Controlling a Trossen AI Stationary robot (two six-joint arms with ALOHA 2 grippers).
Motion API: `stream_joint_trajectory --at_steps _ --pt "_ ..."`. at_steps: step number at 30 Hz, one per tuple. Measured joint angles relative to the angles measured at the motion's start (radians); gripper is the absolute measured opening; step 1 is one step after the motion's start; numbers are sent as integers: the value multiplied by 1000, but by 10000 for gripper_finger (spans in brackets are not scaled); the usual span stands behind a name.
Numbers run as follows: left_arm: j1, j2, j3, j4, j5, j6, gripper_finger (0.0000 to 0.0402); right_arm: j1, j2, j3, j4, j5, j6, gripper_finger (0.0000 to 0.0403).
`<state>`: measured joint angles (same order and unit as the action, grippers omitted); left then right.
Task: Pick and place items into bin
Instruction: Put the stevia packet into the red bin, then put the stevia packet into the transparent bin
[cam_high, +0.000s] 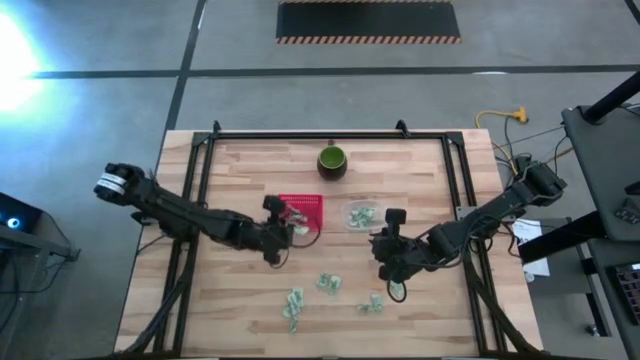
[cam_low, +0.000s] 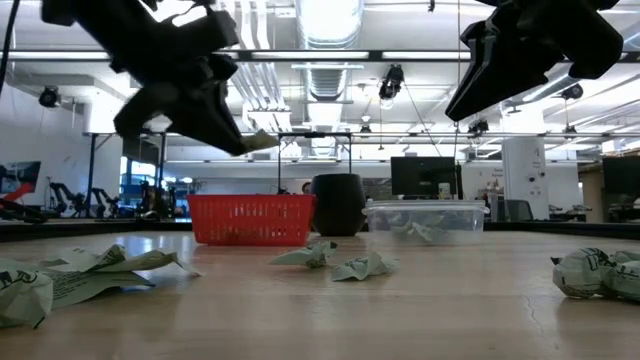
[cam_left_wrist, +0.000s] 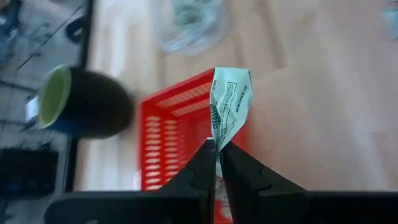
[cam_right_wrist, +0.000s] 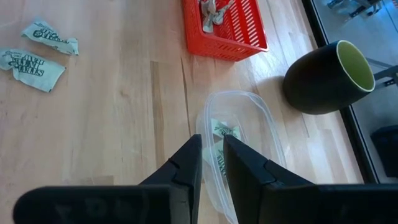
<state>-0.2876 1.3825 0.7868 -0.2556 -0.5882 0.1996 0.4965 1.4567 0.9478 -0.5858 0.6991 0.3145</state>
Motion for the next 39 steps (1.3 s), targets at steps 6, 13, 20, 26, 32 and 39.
stream_joint_trajectory --at_steps 6,13,20,26,32,39 --pt "105 -3 -2 1 -7 28 8 0 0 -1 0 0 0 57" --pt "167 18 -4 -2 -3 27 9 0 0 -2 0 0 0 57" --pt "166 19 -5 -16 11 47 50 0 0 -2 0 0 0 57" --pt "166 19 -2 -16 12 43 95 0 0 -2 0 0 24 57" --pt "155 9 21 -12 13 42 109 0 0 -25 119 -19 -15 57" --pt "140 4 59 2 14 40 109 1 0 -53 266 -225 -130 56"
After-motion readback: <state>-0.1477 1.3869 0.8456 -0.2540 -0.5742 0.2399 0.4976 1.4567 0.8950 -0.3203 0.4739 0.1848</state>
